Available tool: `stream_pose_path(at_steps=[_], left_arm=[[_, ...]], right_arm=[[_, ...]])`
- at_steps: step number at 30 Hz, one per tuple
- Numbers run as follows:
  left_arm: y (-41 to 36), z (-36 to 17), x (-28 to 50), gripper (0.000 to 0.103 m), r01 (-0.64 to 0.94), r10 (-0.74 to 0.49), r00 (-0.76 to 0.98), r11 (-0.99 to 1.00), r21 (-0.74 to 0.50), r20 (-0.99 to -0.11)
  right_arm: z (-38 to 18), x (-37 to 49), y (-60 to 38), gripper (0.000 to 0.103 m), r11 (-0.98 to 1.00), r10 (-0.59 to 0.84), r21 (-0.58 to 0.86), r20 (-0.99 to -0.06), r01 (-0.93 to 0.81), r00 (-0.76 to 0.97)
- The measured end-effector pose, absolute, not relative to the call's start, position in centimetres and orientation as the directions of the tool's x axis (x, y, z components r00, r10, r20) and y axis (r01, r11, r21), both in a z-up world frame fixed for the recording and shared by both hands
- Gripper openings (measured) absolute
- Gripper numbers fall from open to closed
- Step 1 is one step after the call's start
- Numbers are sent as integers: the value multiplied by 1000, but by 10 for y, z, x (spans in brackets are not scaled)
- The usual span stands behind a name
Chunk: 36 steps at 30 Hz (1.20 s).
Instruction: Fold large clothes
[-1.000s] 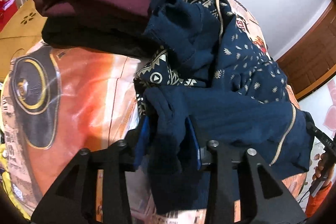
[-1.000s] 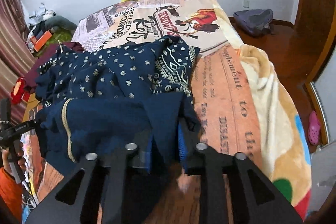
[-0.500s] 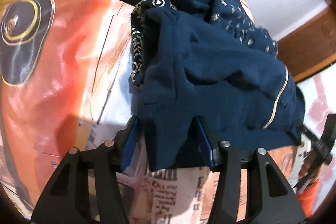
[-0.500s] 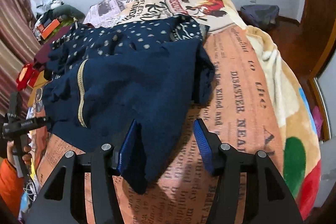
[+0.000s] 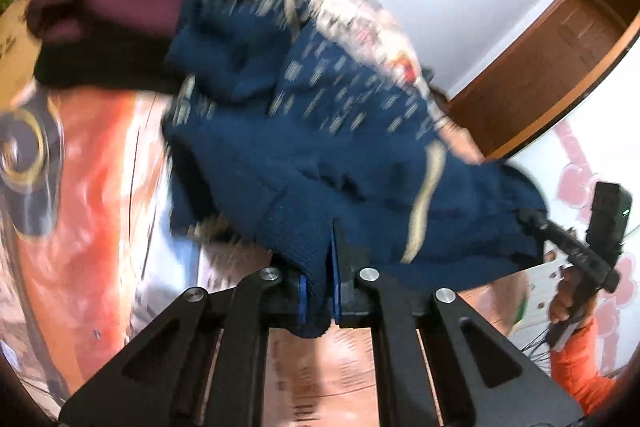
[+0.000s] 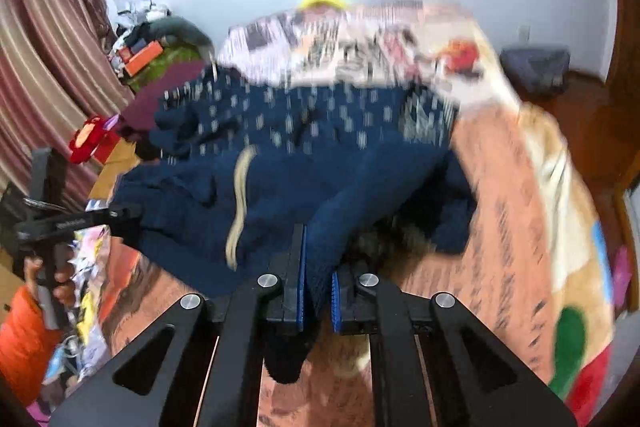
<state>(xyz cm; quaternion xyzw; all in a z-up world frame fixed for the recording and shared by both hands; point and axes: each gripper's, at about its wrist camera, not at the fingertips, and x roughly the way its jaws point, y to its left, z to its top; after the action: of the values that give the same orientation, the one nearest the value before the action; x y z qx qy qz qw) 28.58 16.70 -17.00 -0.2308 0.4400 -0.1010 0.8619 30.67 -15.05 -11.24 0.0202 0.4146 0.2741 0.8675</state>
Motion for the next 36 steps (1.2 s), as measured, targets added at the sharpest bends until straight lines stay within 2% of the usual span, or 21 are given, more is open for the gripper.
stream_pose_path(at_steps=[5, 11, 14, 22, 28, 31, 33, 35, 36], left_arm=[[172, -98, 306, 8, 22, -333, 715, 890, -456, -614], [184, -74, 368, 8, -54, -191, 788, 926, -374, -586], [189, -88, 402, 8, -111, -125, 771, 939, -325, -625], [205, -159, 453, 9, -198, -88, 672, 936, -292, -735], [206, -180, 455, 10, -191, -73, 656, 947, -259, -751], [199, -175, 449, 14, -172, -50, 647, 963, -209, -761], [192, -164, 443, 21, -153, -35, 650, 972, -176, -759], [186, -151, 433, 41, -130, -23, 671, 980, -148, -741], [184, -145, 429, 47, -125, -15, 683, 983, -138, -730]], right_arm=[[-70, 329, -147, 8, 854, 496, 223, -626, -470, 602], [-51, 384, -157, 8, 919, 388, 187, -589, -348, 709], [-66, 415, -153, 8, 936, 345, 176, -621, -304, 704], [-129, 468, -148, 8, 951, 274, 109, -727, -288, 629], [-149, 476, -152, 9, 942, 283, 107, -760, -318, 585], [-144, 474, -149, 13, 939, 273, 85, -775, -333, 570], [-138, 468, -145, 15, 937, 255, 52, -779, -346, 573], [-128, 459, -142, 17, 929, 252, 20, -764, -369, 594], [-121, 450, -141, 21, 925, 254, 4, -752, -381, 609]])
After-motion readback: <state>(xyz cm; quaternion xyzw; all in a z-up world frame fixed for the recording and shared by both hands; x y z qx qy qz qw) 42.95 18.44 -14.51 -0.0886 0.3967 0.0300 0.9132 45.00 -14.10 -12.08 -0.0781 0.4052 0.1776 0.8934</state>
